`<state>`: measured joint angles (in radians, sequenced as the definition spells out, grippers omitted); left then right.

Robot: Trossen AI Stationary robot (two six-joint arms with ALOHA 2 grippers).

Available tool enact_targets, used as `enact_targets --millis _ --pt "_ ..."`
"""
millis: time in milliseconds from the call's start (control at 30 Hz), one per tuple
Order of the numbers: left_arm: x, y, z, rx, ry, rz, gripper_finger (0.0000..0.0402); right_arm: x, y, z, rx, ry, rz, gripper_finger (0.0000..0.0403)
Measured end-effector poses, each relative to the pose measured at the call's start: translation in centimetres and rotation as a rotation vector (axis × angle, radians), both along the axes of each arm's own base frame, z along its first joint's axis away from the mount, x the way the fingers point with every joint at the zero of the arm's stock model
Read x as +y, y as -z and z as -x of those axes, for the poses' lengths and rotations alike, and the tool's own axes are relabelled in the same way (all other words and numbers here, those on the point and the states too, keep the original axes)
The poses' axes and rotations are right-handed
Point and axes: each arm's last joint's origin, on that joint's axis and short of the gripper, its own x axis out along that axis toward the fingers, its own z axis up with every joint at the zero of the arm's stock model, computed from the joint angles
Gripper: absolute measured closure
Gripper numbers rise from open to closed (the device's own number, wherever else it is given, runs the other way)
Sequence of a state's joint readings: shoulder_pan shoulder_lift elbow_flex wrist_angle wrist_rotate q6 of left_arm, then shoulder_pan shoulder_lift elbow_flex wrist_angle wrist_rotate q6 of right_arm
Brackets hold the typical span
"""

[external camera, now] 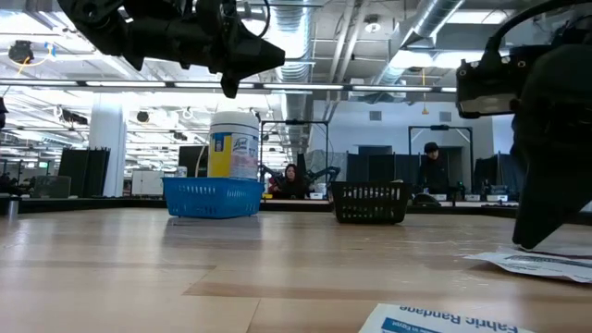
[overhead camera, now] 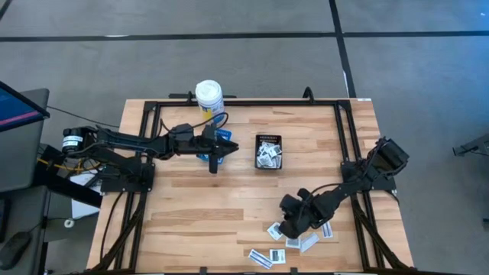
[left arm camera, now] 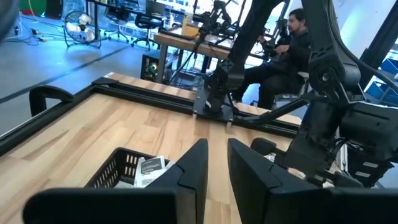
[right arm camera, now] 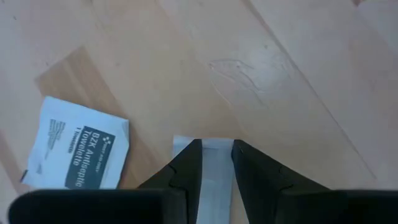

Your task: Pick & Place First Aid Supplies

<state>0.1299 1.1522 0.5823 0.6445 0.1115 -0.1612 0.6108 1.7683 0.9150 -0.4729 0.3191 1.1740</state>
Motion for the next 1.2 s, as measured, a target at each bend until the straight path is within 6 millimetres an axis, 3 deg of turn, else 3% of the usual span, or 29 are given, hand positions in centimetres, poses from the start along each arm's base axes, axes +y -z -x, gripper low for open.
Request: enact_targets --millis 233,467,600,1000,1200 --pt "-0.1 0.3 0.0 0.025 0.005 0.008 0.0340 -0.8 0.1 -0.5 0.025 -0.121 0.048 0.0323" --pt "-0.9 0.4 -0.1 0.038 0.038 0.035 0.0340 -1.8 0.1 -1.1 0.043 -0.200 0.084 0.0395" --pt "-1.5 0.4 -0.1 0.040 0.062 0.035 0.0340 -2.4 -0.1 -2.0 -0.001 -0.264 0.139 0.0390" --pt "-2.8 1.1 -0.2 0.110 0.111 0.039 0.0340 -3.4 -3.9 -5.9 -0.116 -0.415 0.356 0.0401" --pt "-3.8 1.4 -0.2 0.141 0.154 0.058 0.0340 -4.4 -4.8 -7.0 -0.198 -0.326 0.576 0.0402"
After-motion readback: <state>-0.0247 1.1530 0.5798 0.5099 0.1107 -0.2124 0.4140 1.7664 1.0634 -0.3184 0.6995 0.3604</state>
